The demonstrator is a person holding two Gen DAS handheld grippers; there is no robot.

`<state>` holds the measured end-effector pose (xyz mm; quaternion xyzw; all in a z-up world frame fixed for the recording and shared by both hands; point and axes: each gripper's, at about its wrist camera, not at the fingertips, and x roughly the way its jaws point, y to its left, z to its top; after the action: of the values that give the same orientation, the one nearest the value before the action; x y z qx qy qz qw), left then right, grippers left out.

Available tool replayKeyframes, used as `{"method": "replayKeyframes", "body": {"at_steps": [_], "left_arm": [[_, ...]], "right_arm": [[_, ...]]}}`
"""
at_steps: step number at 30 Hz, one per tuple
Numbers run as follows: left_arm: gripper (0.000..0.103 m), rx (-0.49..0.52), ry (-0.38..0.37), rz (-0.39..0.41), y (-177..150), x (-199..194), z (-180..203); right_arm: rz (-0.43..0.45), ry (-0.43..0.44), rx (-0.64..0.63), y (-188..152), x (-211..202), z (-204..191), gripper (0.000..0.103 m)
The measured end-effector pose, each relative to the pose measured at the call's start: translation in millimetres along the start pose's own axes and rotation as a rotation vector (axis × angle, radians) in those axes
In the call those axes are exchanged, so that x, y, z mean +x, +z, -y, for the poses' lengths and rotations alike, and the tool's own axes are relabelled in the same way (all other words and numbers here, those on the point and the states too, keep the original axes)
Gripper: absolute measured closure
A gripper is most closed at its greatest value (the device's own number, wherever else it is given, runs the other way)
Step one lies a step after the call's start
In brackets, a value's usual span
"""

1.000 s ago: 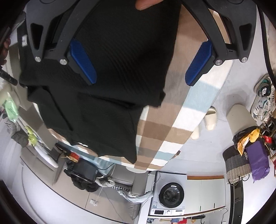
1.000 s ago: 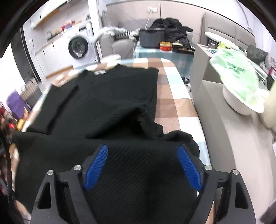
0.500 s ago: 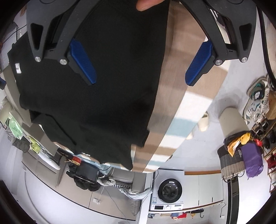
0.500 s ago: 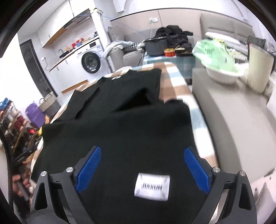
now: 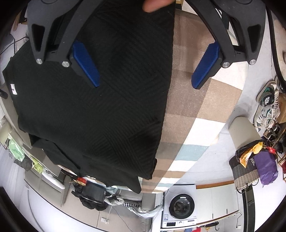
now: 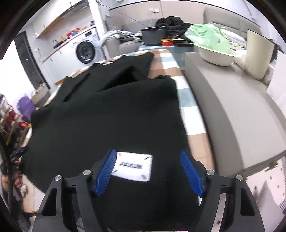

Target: Fold small clothes

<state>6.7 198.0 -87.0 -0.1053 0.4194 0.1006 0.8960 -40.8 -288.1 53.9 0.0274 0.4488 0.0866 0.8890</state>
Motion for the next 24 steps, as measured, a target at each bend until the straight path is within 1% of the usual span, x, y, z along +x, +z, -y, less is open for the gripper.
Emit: {"method": "replayKeyframes", "body": {"at_steps": [2,5,10,12,15,16,18,22,24], "left_arm": [[0.011,0.013,0.011,-0.008,2,4,-1],[0.016,0.026,0.006,-0.022,5,5,-3],[0.017,0.011,-0.071,-0.011,12,-10,-11],[0.025,0.001,-0.083,-0.029,16,-10,-12],[0.036,0.012,-0.047,-0.067,21,0,-11],[0.038,0.012,-0.043,-0.078,20,3,-11],[0.038,0.025,-0.030,-0.078,23,8,-9],[0.039,0.033,-0.019,-0.070,28,18,-5],[0.046,0.043,-0.005,-0.061,31,22,-3]], "right_arm": [[-0.014,-0.011,-0.002,0,4,1,0.027],[-0.018,-0.007,-0.015,1,6,-2,0.027],[0.001,-0.007,-0.042,7,2,-8,0.027],[0.005,0.003,-0.046,9,2,-9,0.027],[0.003,0.013,-0.056,8,4,-11,0.027],[0.000,0.014,-0.059,8,6,-10,0.027],[-0.006,0.011,-0.062,8,8,-9,0.027],[-0.014,-0.024,-0.047,13,11,2,0.027],[-0.023,-0.035,-0.036,16,15,8,0.027]]}}
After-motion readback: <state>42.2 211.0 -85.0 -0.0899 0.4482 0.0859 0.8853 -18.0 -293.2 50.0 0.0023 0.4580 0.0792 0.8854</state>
